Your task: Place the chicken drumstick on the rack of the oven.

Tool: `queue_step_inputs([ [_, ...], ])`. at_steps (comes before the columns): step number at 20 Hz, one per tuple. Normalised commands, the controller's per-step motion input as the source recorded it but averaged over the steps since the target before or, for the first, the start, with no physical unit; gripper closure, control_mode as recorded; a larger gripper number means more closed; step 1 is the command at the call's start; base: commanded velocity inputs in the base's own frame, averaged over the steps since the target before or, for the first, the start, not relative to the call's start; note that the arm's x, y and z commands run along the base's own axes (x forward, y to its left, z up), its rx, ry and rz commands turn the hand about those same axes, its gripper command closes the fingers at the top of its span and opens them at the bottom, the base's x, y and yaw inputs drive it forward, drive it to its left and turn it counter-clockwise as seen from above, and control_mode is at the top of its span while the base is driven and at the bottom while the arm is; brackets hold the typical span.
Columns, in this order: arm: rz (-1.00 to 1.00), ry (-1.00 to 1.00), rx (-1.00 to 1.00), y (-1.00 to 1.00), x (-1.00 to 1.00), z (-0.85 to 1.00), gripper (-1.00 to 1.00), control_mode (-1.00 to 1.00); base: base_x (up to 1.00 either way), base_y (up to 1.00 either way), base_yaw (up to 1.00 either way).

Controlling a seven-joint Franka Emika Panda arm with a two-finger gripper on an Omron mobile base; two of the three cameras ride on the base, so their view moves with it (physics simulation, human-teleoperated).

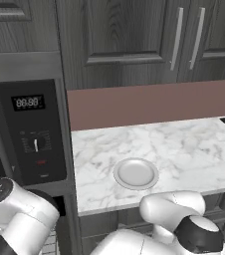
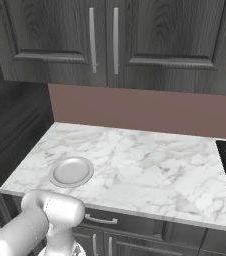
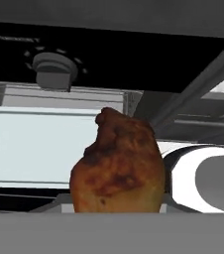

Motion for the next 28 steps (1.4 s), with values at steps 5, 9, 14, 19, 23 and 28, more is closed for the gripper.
queue_step_inputs([
  [5,0.08,0.11,-0.08,0.69,-0.06,-0.24,1.00,-1.00,0.00,0.00,0.00],
  [9,0.00,-0.12,0.00,0.58,-0.01,-0.66,1.00,-1.00,0.00,0.00,0.00],
  [14,0.00,-0.11,0.03,0.36,0.00,-0.71,1.00,-1.00,0.00,0.00,0.00],
  [19,-0.02,0.02,0.05,0.14,0.00,-0.62,1.00,-1.00,0.00,0.00,0.00],
  [23,-0.04,0.00,0.00,0.02,0.00,-0.91,1.00,-1.00,0.00,0.00,0.00],
  [28,-0.07,0.01,0.00,0.00,0.01,-0.68,1.00,-1.00,0.00,0.00,0.00],
])
